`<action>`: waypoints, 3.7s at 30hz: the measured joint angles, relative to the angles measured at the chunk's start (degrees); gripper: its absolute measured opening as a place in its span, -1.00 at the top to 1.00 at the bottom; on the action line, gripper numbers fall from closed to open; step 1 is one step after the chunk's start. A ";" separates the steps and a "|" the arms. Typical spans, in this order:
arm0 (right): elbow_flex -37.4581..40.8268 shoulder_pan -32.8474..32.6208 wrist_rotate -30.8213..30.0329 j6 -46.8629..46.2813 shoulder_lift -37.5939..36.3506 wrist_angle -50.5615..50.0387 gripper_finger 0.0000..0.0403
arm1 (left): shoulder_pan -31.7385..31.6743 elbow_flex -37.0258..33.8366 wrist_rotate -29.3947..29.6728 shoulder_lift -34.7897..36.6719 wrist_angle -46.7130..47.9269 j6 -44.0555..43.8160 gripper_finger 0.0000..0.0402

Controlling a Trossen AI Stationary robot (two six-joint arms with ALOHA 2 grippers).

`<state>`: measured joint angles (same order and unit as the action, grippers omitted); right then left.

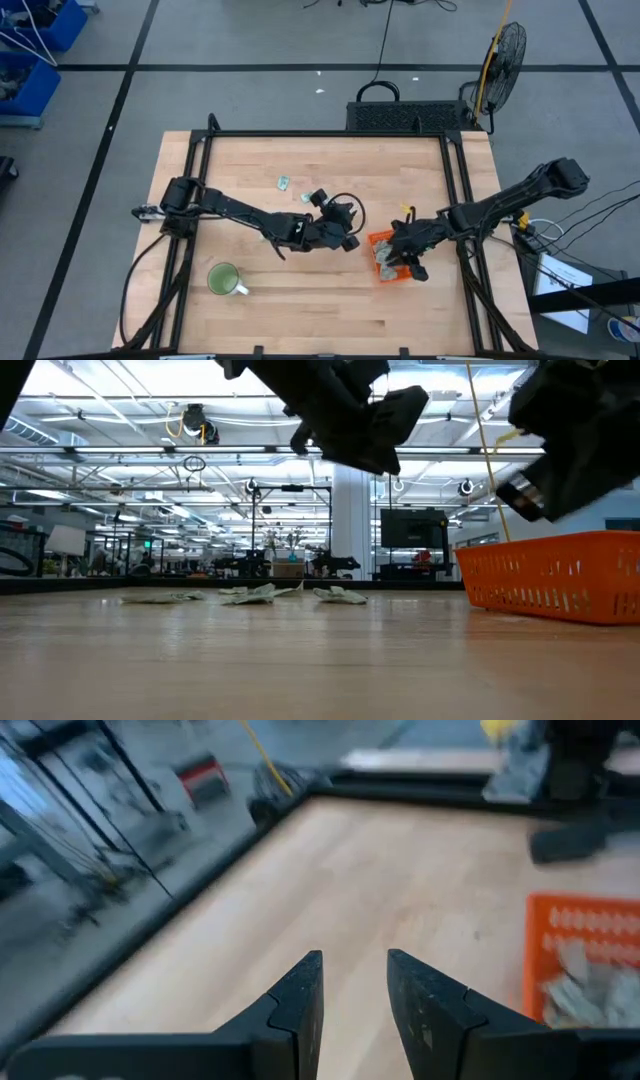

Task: Pick and place Stevia / Truvia into bins
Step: Put the stevia packet into the orange basket

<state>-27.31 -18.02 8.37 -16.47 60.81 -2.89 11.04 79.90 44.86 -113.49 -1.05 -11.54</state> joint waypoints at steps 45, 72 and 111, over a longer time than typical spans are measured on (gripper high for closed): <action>-21.05 17.31 -12.76 14.36 47.04 24.24 0.28 | 1.51 0.02 -1.33 25.27 24.33 -2.53 0.40; -20.90 6.70 -12.62 13.64 25.01 0.76 0.97 | 1.64 0.02 -1.85 25.24 28.25 -5.24 0.40; -12.43 -5.54 -17.96 6.16 8.64 -6.02 0.39 | 1.18 0.02 -1.90 25.24 29.10 -5.16 0.40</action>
<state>-39.74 -23.56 -9.59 -10.32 69.45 -8.90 12.23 79.92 42.96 -88.25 28.05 -16.70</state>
